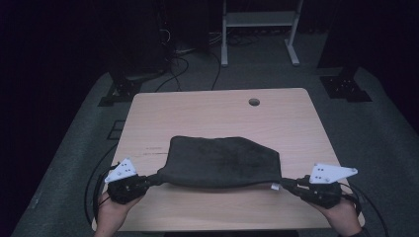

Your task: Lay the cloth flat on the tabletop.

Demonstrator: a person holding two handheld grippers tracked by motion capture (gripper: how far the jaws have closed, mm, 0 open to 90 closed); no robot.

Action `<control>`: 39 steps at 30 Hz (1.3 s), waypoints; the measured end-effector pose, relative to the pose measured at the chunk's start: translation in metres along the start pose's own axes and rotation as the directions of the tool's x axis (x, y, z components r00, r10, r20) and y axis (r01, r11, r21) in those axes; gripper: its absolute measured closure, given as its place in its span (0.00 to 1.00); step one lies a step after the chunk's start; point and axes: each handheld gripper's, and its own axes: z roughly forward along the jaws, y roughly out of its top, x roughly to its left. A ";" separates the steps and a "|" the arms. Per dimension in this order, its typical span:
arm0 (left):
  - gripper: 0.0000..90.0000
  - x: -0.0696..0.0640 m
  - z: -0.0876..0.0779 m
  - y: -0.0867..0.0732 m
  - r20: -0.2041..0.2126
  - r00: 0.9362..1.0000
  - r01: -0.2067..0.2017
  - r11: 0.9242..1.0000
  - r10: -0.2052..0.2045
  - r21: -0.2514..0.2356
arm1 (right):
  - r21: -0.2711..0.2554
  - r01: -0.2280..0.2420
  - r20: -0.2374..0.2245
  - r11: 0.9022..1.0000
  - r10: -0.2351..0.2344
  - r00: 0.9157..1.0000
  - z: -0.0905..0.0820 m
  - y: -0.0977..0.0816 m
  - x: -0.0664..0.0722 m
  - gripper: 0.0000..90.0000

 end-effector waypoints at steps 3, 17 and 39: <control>0.96 -0.002 0.004 -0.013 0.018 1.000 0.022 0.999 -0.023 0.041 | 0.030 -0.007 -0.029 1.000 0.007 1.000 0.006 -0.010 0.004 0.95; 0.73 -0.014 0.009 -0.038 0.026 0.999 0.036 0.993 -0.039 0.111 | 0.059 -0.041 -0.072 0.997 0.045 0.996 0.009 -0.028 0.006 0.75; 0.32 0.012 0.055 -0.013 -0.035 0.999 0.039 0.990 -0.035 0.135 | 0.053 -0.096 0.111 0.994 0.090 0.990 0.039 -0.005 -0.073 0.62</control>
